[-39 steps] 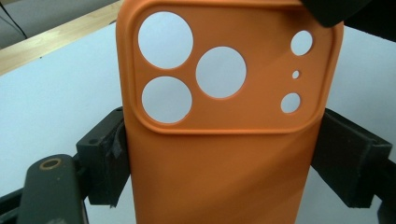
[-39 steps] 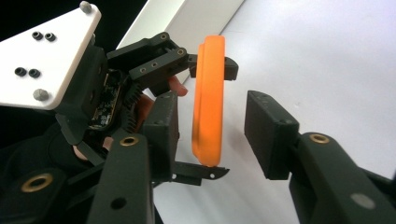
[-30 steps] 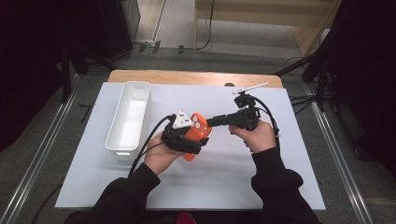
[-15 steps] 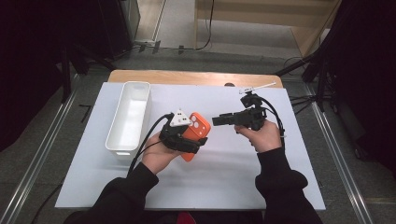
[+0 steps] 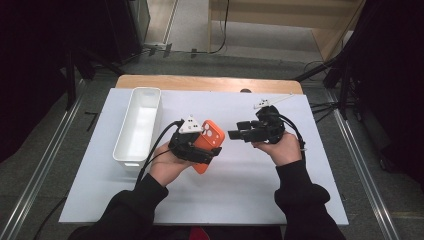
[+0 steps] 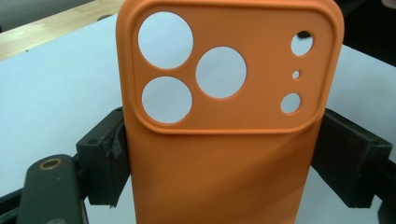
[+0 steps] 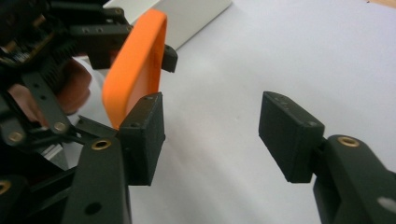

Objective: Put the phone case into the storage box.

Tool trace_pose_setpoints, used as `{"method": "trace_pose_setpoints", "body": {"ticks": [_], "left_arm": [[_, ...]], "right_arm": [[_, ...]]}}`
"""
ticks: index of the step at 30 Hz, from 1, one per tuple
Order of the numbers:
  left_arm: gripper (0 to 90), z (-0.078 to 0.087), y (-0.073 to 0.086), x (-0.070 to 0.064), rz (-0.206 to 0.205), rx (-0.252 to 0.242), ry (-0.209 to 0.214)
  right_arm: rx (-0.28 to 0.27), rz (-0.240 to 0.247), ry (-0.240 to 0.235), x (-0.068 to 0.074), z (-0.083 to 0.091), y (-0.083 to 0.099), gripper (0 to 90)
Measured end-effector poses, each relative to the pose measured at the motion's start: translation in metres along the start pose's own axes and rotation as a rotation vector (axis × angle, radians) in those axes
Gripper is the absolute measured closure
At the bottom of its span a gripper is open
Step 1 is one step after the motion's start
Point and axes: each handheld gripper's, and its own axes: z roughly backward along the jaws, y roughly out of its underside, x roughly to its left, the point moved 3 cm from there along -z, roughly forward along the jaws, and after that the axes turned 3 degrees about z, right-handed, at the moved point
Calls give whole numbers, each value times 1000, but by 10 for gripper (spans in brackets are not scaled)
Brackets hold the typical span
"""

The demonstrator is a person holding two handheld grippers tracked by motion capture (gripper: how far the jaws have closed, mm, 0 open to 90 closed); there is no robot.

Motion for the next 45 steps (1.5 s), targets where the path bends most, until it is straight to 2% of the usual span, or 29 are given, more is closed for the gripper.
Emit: {"method": "trace_pose_setpoints", "body": {"ticks": [3,12,19,24,39,45], "left_arm": [[156,2,-1,0,5,-3,3],[156,5,-2,2,30,-2,28],[156,6,-3,3,45,-7,44],[156,8,-3,4,51,-3,55],[156,12,-6,7,65,-6,91],[156,13,-6,8,69,-12,94]], "right_arm": [[1,36,6,1,-2,3,370],[13,79,2,3,-9,14,342],[14,87,-1,4,-11,22,303],[-4,114,-17,6,-11,26,262],[-1,150,-23,17,-12,48,260],[14,140,-25,21,-13,60,260]]}}
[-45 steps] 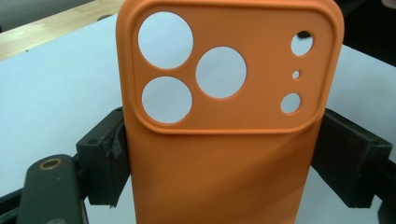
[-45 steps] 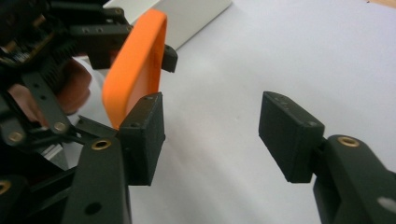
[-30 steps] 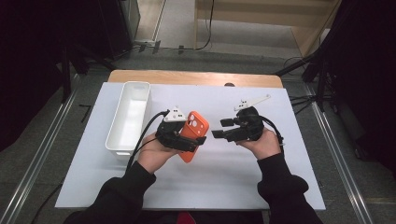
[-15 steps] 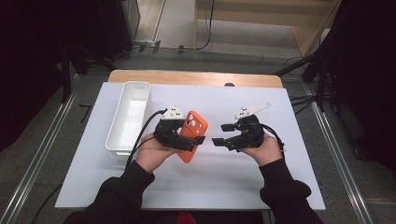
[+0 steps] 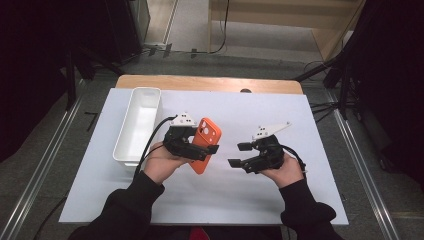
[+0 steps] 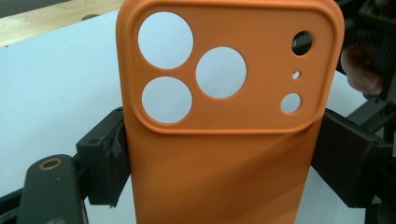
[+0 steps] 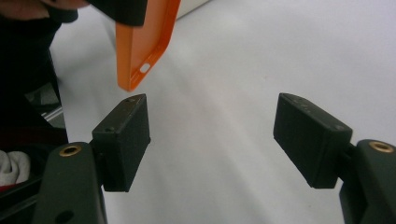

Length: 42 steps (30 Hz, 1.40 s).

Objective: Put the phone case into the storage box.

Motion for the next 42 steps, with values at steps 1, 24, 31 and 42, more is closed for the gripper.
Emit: {"method": "trace_pose_setpoints", "body": {"ticks": [1,24,31,42], "left_arm": [[156,1,0,0,2,-2,3],[156,6,-2,4,10,4,33],[156,6,-3,5,-1,16,47],[156,13,-5,9,-1,21,53]], "right_arm": [[1,1,0,1,-1,2,260],[-11,21,-31,16,-1,37,260],[-26,20,-48,16,1,47,260],[-23,10,-29,15,2,63,260]]}}
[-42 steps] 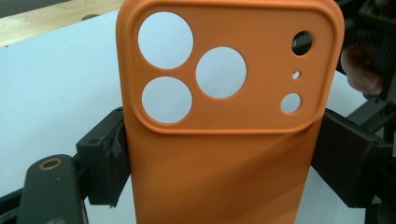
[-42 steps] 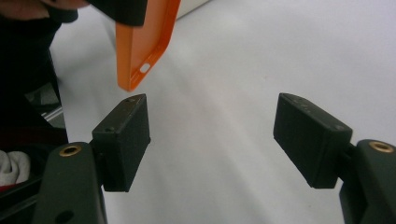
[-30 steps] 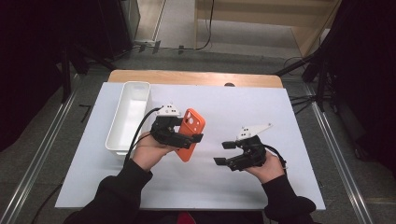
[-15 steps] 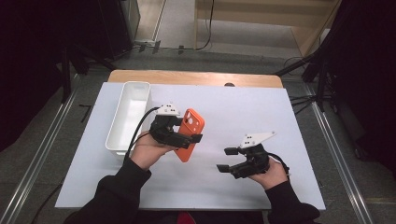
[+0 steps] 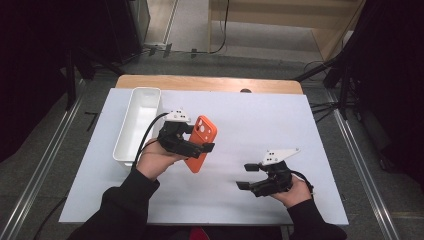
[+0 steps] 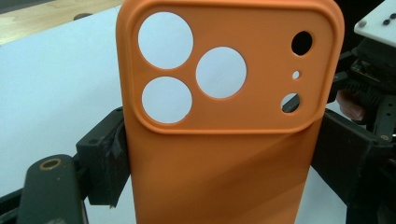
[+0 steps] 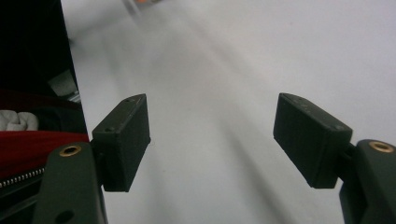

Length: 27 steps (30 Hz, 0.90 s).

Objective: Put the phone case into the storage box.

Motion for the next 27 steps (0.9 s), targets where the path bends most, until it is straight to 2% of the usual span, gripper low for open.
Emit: {"method": "trace_pose_setpoints", "body": {"ticks": [10,27], "left_arm": [[156,12,-5,3,1,-16,-2],[156,34,-13,10,-1,-19,-1]], "right_arm": [[12,-28,5,-4,3,17,260],[9,-48,15,-6,7,28,260]]}}
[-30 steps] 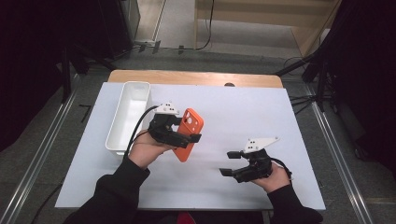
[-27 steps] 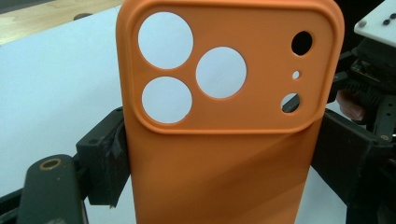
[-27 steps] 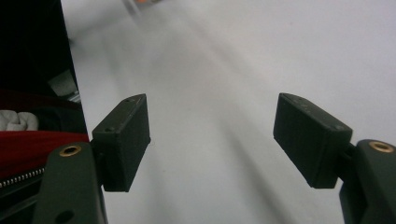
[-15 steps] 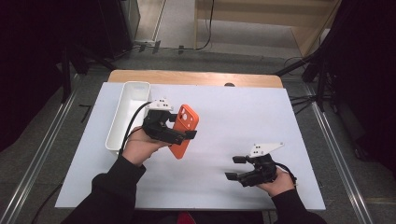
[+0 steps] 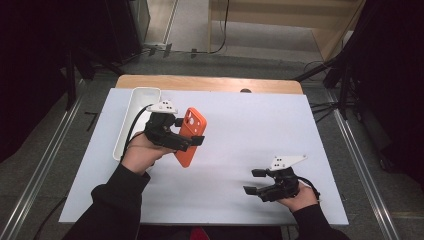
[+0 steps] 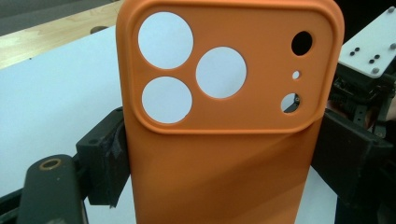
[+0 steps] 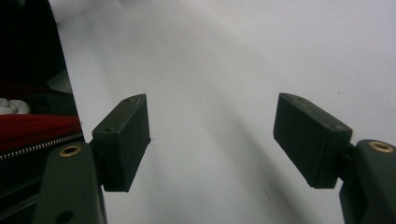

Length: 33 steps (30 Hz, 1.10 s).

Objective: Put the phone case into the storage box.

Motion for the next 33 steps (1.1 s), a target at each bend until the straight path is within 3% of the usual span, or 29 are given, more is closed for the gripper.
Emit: {"method": "trace_pose_setpoints", "body": {"ticks": [7,19,33], "left_arm": [[156,8,-3,3,-10,-9,-5],[156,22,-6,12,20,-21,-29],[155,39,-9,19,28,-43,-56]], "right_arm": [[-10,-16,4,-2,1,0,260],[-13,-17,4,-2,1,0,260],[-8,-17,-1,-1,0,0,260]]}}
